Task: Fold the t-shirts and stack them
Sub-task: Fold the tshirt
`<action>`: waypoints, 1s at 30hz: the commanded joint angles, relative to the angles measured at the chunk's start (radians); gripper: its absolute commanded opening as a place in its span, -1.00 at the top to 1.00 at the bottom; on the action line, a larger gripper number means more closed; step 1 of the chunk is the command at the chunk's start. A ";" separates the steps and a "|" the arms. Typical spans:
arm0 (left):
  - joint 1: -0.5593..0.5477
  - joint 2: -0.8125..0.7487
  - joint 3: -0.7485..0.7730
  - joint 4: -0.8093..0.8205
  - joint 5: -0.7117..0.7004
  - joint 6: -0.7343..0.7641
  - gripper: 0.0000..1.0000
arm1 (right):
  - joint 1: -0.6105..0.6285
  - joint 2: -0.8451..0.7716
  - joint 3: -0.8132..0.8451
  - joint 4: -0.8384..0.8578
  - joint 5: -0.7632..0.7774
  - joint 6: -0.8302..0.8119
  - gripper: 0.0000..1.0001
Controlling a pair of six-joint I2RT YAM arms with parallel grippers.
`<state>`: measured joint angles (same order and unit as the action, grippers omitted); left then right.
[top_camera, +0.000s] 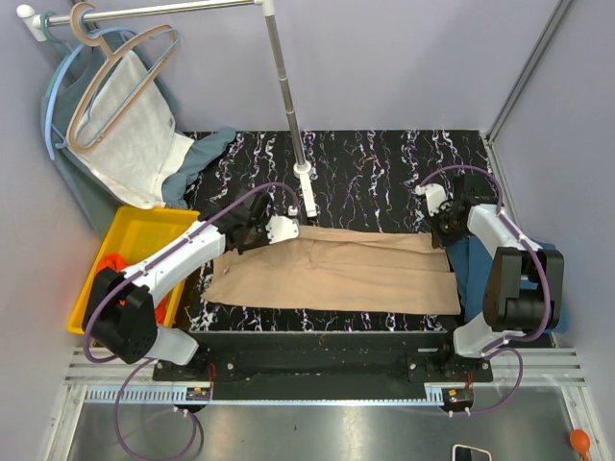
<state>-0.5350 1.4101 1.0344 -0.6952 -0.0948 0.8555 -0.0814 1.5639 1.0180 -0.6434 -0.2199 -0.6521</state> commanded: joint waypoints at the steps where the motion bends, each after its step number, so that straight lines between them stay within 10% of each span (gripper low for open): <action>1: -0.005 -0.043 -0.026 -0.026 -0.036 -0.021 1.00 | -0.004 -0.045 -0.012 0.036 0.047 -0.029 1.00; 30: -0.059 -0.063 -0.135 -0.090 -0.031 -0.104 0.97 | -0.004 -0.120 -0.079 -0.001 0.047 -0.024 0.94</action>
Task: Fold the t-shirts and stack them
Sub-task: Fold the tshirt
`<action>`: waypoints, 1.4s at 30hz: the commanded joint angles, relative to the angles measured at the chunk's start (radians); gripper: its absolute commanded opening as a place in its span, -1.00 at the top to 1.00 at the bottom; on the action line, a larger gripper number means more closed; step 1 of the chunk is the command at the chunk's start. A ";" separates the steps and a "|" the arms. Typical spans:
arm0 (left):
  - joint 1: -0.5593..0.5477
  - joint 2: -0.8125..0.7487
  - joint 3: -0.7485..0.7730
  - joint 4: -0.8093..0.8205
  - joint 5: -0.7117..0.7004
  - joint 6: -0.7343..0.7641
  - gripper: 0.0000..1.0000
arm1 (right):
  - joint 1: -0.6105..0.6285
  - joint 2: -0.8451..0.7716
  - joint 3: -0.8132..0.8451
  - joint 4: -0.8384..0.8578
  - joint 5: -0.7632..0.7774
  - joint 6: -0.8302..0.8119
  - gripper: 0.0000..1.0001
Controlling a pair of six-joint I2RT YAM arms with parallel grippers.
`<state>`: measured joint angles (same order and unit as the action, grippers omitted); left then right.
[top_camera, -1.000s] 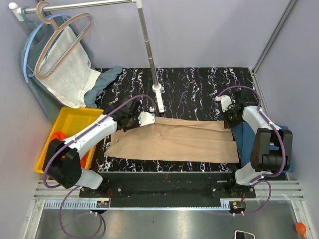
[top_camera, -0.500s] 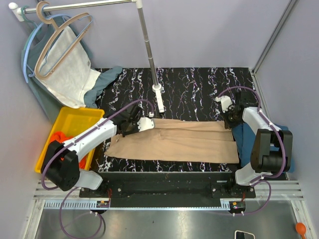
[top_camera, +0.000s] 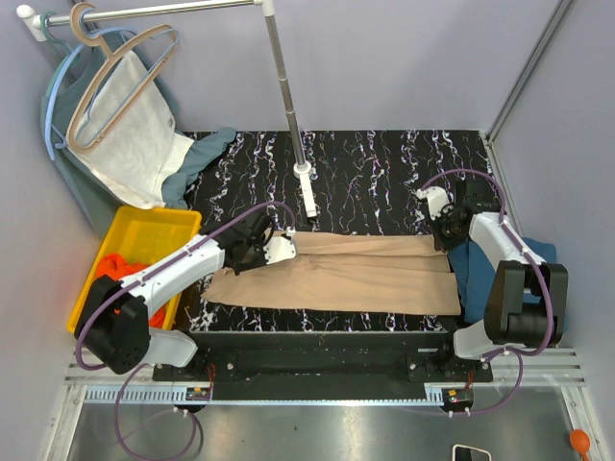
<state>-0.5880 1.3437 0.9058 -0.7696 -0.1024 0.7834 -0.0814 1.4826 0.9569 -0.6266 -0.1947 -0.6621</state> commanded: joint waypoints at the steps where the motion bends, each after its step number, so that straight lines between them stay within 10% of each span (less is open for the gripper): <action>1: -0.009 0.020 -0.005 -0.014 -0.023 -0.036 0.97 | -0.004 -0.039 -0.029 -0.018 0.021 -0.013 0.90; 9: -0.027 0.095 0.016 -0.013 0.006 -0.073 0.96 | -0.004 -0.045 -0.064 -0.019 0.034 -0.010 0.04; 28: -0.059 0.051 -0.036 -0.013 -0.011 -0.134 0.94 | -0.004 -0.285 0.003 -0.168 -0.071 0.071 -0.12; 42: -0.082 0.058 -0.039 -0.037 -0.068 -0.124 0.92 | -0.004 -0.013 0.011 -0.033 -0.109 0.101 -0.11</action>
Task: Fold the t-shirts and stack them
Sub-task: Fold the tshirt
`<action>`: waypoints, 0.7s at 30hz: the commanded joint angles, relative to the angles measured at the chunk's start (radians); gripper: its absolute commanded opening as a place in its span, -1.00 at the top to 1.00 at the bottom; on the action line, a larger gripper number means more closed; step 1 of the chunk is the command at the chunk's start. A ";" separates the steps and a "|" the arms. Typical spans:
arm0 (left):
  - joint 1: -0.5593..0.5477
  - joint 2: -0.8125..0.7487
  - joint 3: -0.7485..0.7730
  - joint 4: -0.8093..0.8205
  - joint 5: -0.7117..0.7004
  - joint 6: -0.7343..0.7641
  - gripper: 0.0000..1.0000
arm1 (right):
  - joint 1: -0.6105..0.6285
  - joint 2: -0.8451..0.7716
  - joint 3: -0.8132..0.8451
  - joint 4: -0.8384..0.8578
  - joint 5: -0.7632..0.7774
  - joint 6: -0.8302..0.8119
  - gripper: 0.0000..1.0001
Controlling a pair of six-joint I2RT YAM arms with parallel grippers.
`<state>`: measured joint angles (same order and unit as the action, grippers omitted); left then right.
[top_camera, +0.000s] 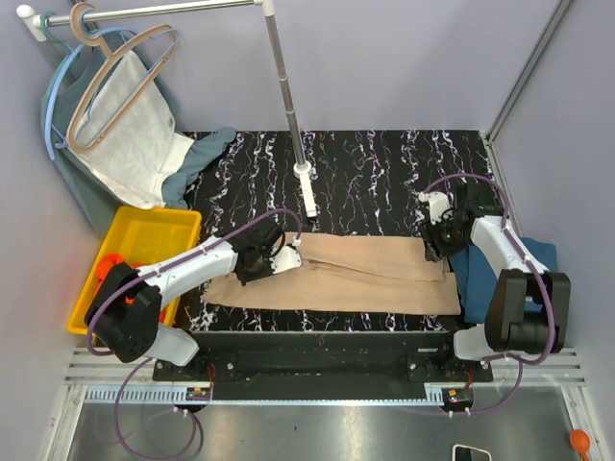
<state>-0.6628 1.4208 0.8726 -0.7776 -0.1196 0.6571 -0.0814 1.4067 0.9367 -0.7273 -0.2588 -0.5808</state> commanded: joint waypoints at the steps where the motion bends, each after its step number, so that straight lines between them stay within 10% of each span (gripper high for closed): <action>1: -0.009 -0.019 -0.006 -0.031 -0.058 0.006 0.91 | -0.004 0.081 0.039 0.075 -0.046 0.021 -0.11; 21: -0.038 -0.169 0.022 -0.187 0.081 0.031 0.73 | -0.004 0.219 0.096 0.140 -0.030 0.010 -0.07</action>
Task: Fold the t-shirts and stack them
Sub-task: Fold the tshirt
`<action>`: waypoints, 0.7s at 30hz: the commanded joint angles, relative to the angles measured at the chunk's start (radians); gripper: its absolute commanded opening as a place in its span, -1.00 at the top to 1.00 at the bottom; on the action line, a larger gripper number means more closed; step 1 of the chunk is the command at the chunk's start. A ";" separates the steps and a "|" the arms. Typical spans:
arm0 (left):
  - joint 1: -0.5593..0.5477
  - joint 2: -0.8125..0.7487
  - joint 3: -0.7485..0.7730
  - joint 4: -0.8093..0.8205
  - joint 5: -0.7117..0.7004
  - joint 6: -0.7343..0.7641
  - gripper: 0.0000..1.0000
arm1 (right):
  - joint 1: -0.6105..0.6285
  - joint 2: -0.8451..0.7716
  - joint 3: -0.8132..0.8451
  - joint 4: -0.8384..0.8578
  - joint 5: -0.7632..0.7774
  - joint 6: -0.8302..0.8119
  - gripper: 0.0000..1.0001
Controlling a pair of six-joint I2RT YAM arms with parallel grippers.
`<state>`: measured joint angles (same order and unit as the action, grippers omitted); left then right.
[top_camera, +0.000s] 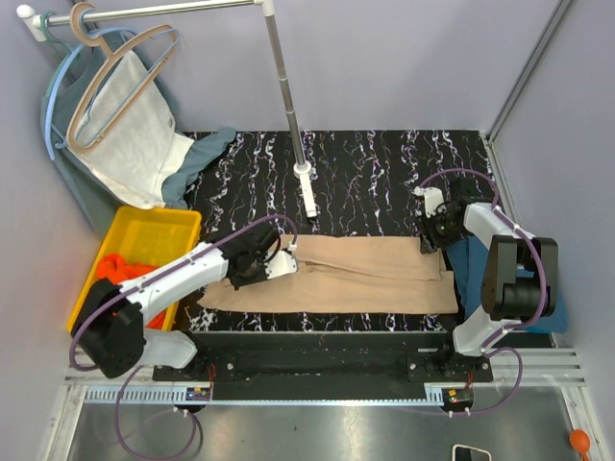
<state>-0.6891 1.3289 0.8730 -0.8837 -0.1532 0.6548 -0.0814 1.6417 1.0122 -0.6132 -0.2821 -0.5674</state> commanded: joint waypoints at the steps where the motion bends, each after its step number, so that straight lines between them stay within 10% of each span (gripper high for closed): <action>1: -0.012 -0.097 0.021 -0.096 0.194 0.048 0.72 | -0.004 -0.017 0.016 0.027 -0.005 -0.003 -0.07; 14: -0.007 -0.183 -0.003 -0.092 0.316 0.215 0.38 | -0.004 -0.036 0.002 0.027 0.006 -0.005 -0.07; 21: 0.111 -0.128 0.015 0.193 0.362 0.223 -0.35 | -0.004 -0.036 -0.003 0.030 -0.008 0.008 -0.07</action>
<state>-0.6456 1.1687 0.8726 -0.9054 0.1596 0.8593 -0.0814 1.6402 1.0111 -0.6056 -0.2794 -0.5671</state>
